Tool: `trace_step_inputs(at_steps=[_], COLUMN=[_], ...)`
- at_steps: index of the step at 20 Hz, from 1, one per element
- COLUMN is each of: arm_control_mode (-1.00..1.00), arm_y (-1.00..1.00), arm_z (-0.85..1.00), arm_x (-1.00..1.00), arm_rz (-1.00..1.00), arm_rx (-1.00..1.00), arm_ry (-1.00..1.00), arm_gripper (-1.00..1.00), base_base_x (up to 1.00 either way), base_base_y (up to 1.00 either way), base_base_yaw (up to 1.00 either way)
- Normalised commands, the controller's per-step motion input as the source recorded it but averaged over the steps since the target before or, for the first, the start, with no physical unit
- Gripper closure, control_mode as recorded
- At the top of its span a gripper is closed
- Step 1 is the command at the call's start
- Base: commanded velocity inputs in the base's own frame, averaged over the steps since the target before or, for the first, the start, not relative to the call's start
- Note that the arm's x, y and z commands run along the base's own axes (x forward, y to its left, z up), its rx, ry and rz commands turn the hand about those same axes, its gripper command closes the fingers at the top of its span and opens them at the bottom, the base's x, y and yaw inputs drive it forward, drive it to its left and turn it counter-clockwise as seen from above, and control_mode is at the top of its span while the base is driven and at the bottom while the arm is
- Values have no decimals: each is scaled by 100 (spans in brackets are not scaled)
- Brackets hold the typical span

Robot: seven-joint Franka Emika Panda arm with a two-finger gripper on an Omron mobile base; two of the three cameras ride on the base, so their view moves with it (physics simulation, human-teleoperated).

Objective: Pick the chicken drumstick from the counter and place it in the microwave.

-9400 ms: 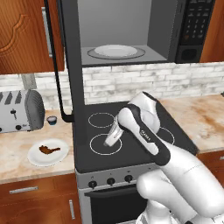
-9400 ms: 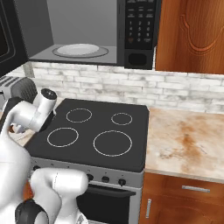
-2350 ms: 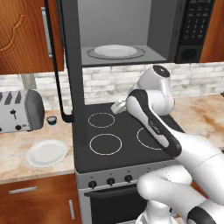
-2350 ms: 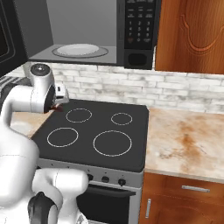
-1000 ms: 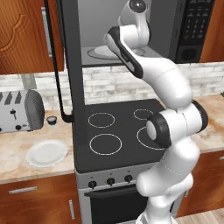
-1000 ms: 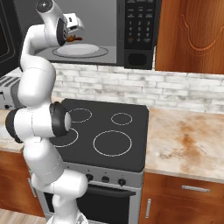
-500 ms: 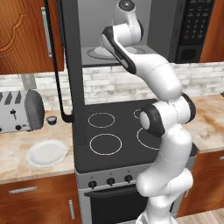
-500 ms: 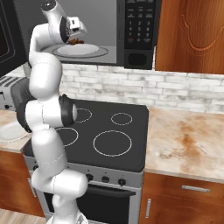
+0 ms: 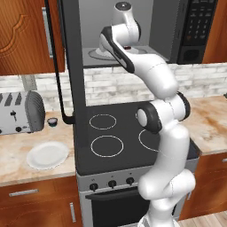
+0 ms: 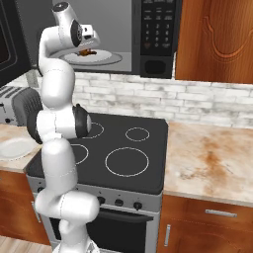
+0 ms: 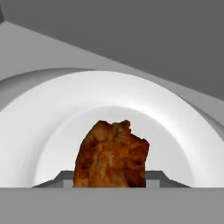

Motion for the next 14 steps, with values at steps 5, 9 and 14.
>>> trace_step_inputs(at_steps=[5,9,14], arm_control_mode=[-100,-100,-100], arm_y=[0,0,-5], arm_z=[-20,-10,-2], arm_x=[-1,0,6], arm_rz=[-3,-4,-5], arm_rx=[0,0,0], arm_ry=[4,1,0], arm_gripper=[100,100,-100], base_base_x=[0,0,0], base_base_y=[0,0,0], base_base_yaw=[0,0,0])
